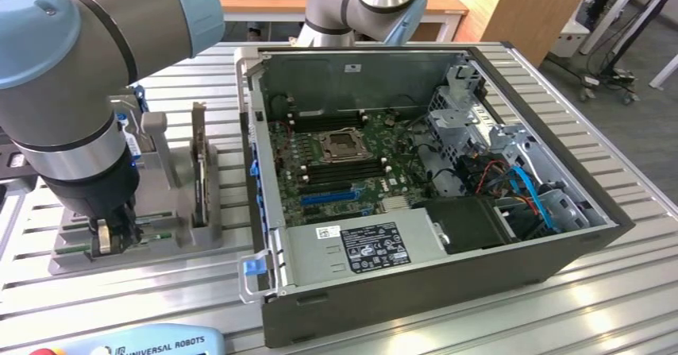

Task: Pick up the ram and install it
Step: 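Pick up the ram and move it above insertion slot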

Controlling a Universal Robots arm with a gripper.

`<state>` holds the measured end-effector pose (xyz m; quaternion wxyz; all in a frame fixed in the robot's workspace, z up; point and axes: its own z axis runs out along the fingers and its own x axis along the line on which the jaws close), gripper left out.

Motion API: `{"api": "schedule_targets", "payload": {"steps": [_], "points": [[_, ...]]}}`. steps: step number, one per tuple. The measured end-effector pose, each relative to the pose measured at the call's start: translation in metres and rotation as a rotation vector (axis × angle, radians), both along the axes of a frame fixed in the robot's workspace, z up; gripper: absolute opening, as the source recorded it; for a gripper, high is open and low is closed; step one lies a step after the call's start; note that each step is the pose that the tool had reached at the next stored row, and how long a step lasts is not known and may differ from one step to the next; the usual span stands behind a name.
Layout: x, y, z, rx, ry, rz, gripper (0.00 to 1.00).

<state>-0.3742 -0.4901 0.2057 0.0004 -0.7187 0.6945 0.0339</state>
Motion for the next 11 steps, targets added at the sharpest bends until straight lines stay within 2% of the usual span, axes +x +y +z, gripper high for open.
{"api": "schedule_targets", "payload": {"steps": [11], "points": [[0.0000, 0.0000, 0.0001, 0.0001, 0.0001, -0.006, 0.11]]}}
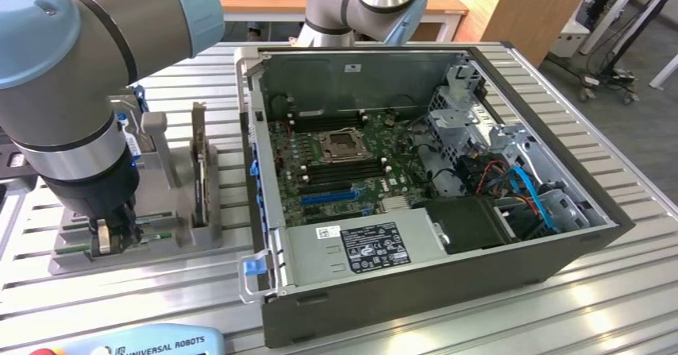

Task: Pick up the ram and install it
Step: 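Pick up the ram and move it above insertion slot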

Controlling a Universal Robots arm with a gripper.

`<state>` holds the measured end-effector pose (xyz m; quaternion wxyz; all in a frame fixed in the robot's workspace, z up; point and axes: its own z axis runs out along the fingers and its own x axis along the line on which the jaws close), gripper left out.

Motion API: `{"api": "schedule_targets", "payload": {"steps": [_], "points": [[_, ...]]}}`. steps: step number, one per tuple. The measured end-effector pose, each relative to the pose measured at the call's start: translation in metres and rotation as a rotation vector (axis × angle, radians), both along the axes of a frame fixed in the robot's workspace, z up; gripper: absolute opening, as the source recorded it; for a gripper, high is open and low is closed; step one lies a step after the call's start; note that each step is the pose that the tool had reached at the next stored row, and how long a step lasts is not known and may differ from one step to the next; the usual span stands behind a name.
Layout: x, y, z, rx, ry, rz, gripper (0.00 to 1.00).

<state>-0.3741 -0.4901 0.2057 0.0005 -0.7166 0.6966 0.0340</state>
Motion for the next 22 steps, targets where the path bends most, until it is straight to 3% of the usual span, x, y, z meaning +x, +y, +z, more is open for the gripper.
{"api": "schedule_targets", "payload": {"steps": [22], "points": [[0.0014, 0.0000, 0.0000, 0.0000, 0.0000, -0.007, 0.11]]}}
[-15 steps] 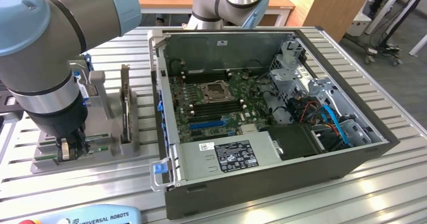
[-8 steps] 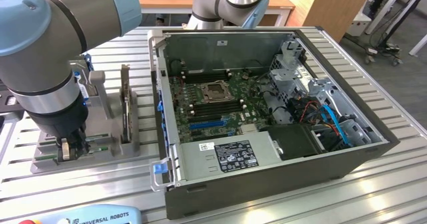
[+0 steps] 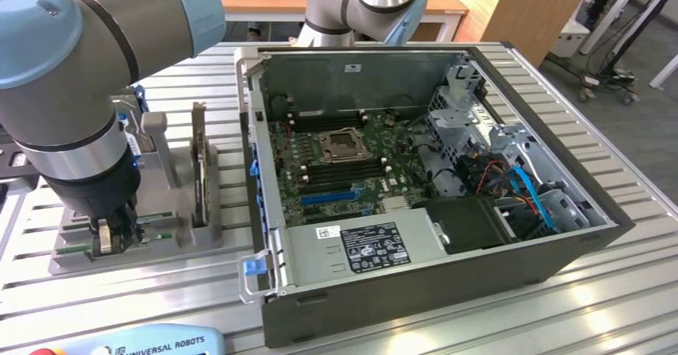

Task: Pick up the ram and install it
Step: 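Pick up the ram and move it above insertion slot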

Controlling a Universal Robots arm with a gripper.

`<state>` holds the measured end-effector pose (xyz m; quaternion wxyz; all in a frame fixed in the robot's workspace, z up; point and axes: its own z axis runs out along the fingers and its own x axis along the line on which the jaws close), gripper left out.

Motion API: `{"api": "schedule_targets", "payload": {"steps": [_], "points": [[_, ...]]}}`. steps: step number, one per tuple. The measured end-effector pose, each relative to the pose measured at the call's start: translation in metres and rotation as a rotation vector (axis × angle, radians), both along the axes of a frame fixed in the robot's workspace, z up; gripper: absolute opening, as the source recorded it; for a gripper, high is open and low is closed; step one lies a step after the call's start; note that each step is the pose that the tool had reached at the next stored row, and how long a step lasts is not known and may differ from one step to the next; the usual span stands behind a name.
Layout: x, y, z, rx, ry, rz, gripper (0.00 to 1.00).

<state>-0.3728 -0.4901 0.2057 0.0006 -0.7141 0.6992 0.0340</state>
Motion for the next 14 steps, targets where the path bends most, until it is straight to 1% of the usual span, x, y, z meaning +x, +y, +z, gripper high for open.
{"api": "schedule_targets", "payload": {"steps": [3, 14], "points": [[0.000, 0.0000, 0.0020, -0.0001, 0.0000, 0.000, 0.11], [0.000, 0.0000, 0.0167, 0.0000, -0.0001, 0.000, 0.11]]}}
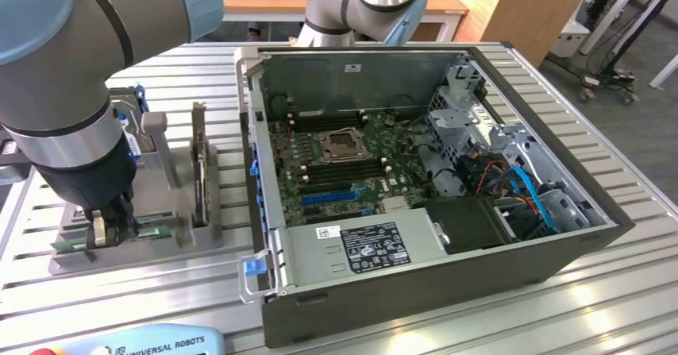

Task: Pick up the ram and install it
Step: 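Pick up the ram and move it above insertion slot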

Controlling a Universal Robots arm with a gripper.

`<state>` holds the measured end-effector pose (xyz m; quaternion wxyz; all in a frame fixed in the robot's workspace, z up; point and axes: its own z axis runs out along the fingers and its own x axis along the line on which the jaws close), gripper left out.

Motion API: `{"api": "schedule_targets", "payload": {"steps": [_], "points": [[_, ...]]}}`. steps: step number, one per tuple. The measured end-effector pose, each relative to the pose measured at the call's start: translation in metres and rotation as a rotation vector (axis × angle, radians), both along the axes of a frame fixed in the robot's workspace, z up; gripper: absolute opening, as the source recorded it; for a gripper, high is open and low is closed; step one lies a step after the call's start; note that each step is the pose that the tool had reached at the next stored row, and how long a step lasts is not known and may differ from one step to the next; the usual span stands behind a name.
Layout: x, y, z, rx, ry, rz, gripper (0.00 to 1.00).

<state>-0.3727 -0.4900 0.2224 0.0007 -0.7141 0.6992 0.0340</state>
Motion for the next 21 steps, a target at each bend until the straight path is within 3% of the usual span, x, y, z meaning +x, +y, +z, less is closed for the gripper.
{"api": "schedule_targets", "payload": {"steps": [10, 21], "points": [[0.000, 0.0000, 0.0146, -0.0001, 0.0001, 0.000, 0.11], [0.000, 0.0000, 0.0430, 0.0000, 0.0000, 0.000, 0.11]]}}
